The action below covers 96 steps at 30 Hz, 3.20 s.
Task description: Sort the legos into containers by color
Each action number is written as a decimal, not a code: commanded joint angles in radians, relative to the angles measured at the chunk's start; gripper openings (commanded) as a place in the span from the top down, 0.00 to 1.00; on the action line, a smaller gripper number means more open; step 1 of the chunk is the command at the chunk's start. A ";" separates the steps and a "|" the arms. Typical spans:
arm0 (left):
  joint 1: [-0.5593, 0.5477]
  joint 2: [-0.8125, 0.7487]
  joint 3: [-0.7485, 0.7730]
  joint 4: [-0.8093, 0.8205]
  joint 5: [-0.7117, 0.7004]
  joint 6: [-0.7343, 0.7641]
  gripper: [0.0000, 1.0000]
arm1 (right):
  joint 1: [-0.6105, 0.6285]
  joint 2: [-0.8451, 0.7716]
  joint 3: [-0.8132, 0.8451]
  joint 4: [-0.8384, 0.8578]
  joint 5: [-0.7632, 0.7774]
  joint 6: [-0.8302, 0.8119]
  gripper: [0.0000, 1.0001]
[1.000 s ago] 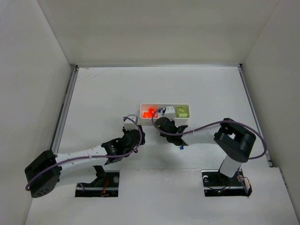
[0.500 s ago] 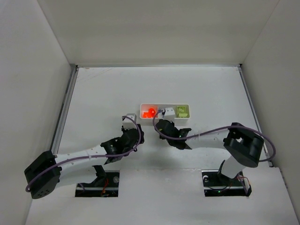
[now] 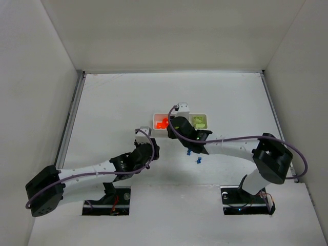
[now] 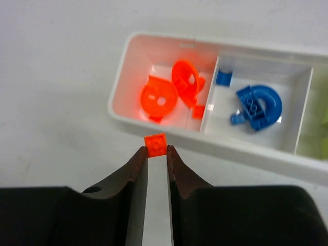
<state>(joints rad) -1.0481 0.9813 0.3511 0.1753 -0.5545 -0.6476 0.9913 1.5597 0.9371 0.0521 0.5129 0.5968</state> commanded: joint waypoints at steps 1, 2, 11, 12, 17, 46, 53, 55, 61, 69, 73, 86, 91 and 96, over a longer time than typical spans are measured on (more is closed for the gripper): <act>-0.048 0.043 0.000 0.065 -0.002 -0.004 0.63 | -0.044 0.062 0.080 0.060 -0.037 -0.042 0.77; -0.068 0.066 0.006 0.079 -0.005 -0.004 0.63 | -0.053 0.077 0.094 0.063 -0.037 -0.043 0.77; -0.233 0.325 0.124 0.227 -0.025 0.005 0.59 | -0.122 0.079 0.095 0.110 -0.085 -0.014 0.55; -0.246 0.345 0.143 0.237 -0.027 0.009 0.59 | -0.124 0.050 0.074 0.114 -0.077 -0.012 0.56; -0.289 0.462 0.242 0.259 -0.016 0.052 0.59 | -0.127 -0.117 -0.095 0.118 -0.013 0.018 0.63; -0.257 0.830 0.539 0.101 -0.088 0.118 0.78 | -0.130 -0.552 -0.526 -0.204 0.084 0.350 0.53; -0.237 0.712 0.454 0.101 -0.090 0.103 0.87 | -0.063 -0.389 -0.460 -0.187 0.050 0.330 0.51; -0.224 0.659 0.430 0.101 -0.087 0.101 0.87 | -0.049 -0.371 -0.452 -0.187 0.047 0.328 0.52; -0.148 0.516 0.396 0.095 -0.041 0.101 0.87 | -0.039 -0.348 -0.442 -0.193 0.036 0.313 0.54; 0.029 0.493 0.488 0.098 0.106 0.098 0.85 | -0.072 -0.276 -0.402 -0.195 0.009 0.258 0.54; 0.090 0.575 0.571 0.105 0.160 0.115 0.85 | -0.090 -0.231 -0.376 -0.176 -0.005 0.222 0.54; 0.155 0.672 0.638 0.102 0.174 0.135 0.60 | -0.098 -0.204 -0.365 -0.150 -0.025 0.204 0.65; 0.153 0.567 0.571 0.119 0.160 0.129 0.57 | -0.096 -0.204 -0.366 -0.159 -0.025 0.212 0.70; 0.136 0.432 0.462 0.130 0.148 0.117 0.57 | -0.090 -0.208 -0.369 -0.166 -0.024 0.225 0.76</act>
<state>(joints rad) -0.9028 1.5085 0.8642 0.2672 -0.3794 -0.5278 0.8963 1.3670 0.5552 -0.1226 0.4961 0.8097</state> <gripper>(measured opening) 0.426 0.268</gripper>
